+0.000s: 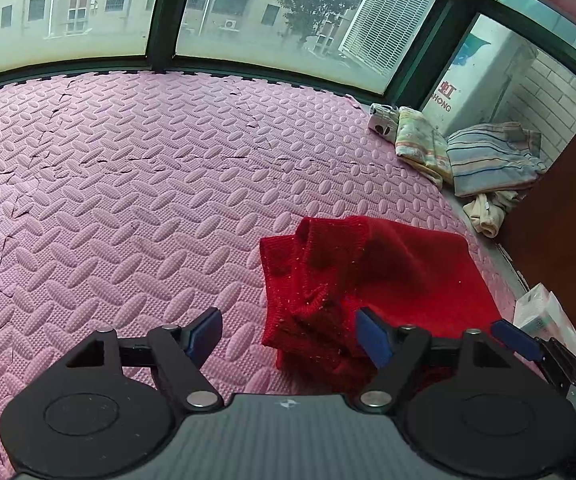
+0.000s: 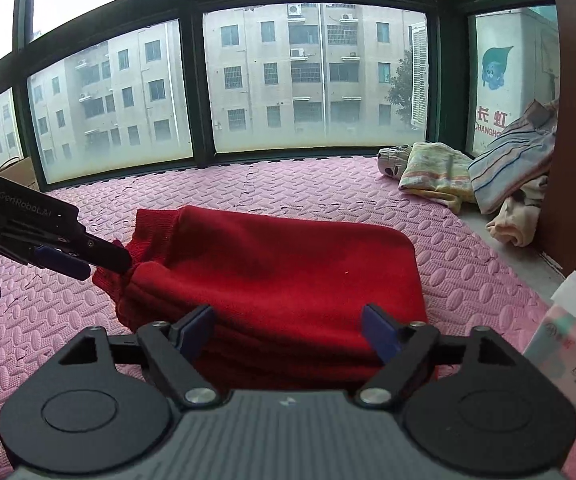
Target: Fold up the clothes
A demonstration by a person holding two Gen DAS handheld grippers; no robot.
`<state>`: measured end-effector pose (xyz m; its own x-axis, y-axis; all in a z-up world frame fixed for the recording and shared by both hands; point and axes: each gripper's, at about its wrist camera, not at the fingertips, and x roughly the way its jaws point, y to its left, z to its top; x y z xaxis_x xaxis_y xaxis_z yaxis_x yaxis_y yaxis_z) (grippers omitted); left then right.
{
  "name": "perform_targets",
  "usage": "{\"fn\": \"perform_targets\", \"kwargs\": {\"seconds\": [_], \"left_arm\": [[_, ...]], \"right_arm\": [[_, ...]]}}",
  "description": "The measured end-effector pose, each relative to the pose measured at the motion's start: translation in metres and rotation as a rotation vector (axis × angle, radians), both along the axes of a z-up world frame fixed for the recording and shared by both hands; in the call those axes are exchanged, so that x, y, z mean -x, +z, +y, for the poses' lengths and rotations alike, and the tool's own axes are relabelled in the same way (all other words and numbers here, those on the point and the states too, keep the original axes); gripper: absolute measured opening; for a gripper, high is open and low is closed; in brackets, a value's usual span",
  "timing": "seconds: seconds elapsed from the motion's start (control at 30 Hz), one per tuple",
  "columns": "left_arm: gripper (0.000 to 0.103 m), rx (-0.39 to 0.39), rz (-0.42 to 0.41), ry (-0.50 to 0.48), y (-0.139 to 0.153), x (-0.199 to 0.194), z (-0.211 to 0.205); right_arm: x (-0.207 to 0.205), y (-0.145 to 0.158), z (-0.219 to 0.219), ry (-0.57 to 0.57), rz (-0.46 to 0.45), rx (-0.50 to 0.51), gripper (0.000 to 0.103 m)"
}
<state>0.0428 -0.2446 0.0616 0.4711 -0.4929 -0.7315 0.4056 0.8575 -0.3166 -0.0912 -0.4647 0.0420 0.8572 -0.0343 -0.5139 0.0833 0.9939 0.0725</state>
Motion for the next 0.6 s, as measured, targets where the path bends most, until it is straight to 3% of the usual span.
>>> {"fn": "perform_targets", "kwargs": {"seconds": [0.23, 0.6], "left_arm": [[0.088, -0.011, -0.029, -0.007, 0.005, 0.017, 0.009], [0.100, -0.036, -0.096, 0.028, 0.015, 0.045, 0.036]], "right_arm": [[0.007, 0.007, 0.009, 0.012, -0.027, 0.003, 0.103], [0.016, 0.014, 0.024, -0.011, -0.045, -0.032, 0.103]]}}
